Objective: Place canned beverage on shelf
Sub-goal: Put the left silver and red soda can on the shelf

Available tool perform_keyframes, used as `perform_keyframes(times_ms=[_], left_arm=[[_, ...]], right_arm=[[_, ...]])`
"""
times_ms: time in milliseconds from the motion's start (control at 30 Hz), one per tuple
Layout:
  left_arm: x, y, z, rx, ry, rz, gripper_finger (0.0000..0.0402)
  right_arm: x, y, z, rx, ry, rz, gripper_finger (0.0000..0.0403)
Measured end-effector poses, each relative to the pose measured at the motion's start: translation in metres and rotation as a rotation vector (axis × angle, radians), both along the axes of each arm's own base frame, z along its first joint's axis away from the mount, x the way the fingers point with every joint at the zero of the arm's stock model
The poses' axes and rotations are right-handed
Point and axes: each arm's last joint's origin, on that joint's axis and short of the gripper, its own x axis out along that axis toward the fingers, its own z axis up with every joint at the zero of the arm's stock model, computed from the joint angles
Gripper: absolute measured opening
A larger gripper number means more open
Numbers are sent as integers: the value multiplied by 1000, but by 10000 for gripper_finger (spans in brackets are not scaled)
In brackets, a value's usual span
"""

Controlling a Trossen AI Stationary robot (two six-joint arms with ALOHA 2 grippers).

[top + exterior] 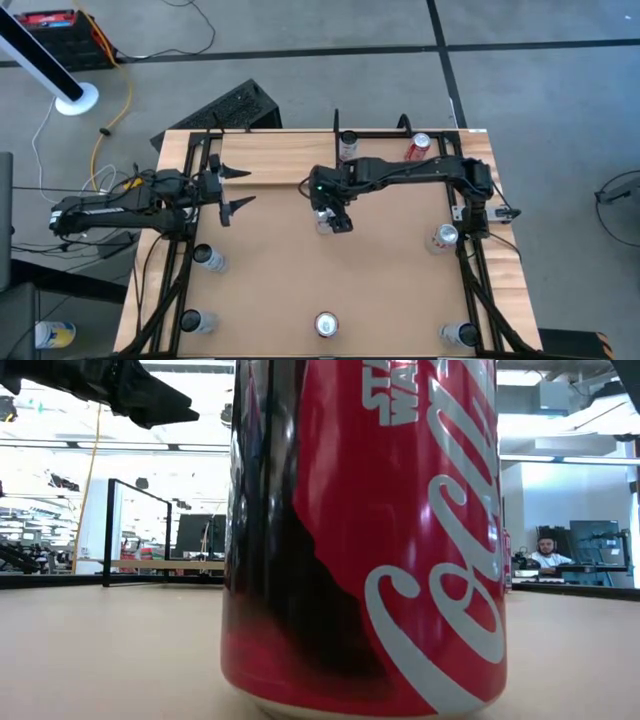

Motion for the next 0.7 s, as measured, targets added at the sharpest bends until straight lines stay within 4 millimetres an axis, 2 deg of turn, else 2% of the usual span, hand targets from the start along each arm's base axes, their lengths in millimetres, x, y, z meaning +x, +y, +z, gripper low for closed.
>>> perform_keyframes(times_ms=[200,400,533,700], left_arm=[[0,0,-1,-2,9,0,304],[0,0,-2,-5,21,0,304],[0,0,-2,-7,22,0,304],[0,0,-3,-7,27,0,304]], right_arm=[[-1,0,-1,11,15,-21,359],[6,3,-17,12,46,-19,358],[8,5,-18,10,44,-16,357],[8,5,-16,7,37,-18,332]])
